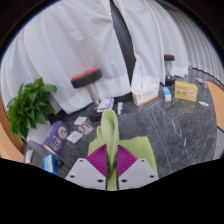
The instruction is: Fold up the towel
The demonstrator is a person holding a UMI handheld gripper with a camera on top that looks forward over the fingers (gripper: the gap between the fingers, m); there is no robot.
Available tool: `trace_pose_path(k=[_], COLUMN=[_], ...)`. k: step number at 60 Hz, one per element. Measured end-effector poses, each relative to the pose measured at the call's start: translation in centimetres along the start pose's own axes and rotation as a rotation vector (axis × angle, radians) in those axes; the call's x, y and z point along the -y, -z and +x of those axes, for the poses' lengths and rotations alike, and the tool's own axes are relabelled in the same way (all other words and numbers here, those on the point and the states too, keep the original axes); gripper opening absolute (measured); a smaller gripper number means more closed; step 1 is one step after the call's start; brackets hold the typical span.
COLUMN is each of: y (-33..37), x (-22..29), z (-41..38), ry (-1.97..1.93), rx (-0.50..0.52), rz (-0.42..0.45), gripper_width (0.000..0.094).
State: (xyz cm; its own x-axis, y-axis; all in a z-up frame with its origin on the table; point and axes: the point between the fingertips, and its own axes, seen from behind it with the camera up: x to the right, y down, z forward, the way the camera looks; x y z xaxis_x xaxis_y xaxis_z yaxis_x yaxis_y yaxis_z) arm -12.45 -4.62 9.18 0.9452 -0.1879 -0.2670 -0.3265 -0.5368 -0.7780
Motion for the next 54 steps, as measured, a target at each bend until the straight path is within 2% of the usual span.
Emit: trace_pose_path(k=[5,9,10,13,16,34,54], y=[-1.1,-0.5,-0.2,1.0,2.4,14.1,29.7], x=[-2.0,-2.0,-1.7,-0.9,-0.5,0.4,-5.7], z=[4.7,9.2,10.1,12.2,13.0,9.0,3.2], ry=[0.017,0.057,0.072,0.117,0.159,0.266,0.288], rx=[-0.033,-0.114,-0.134,-0.172,-0.180,-0.146,-0.172], rz=[-0.075,-0.074,-0.069,-0.052,-0.047,0.008,0.071], gripper_width=[0.0359,0.0625,0.0627,0.0765,0.0846,0.0850,0.0850])
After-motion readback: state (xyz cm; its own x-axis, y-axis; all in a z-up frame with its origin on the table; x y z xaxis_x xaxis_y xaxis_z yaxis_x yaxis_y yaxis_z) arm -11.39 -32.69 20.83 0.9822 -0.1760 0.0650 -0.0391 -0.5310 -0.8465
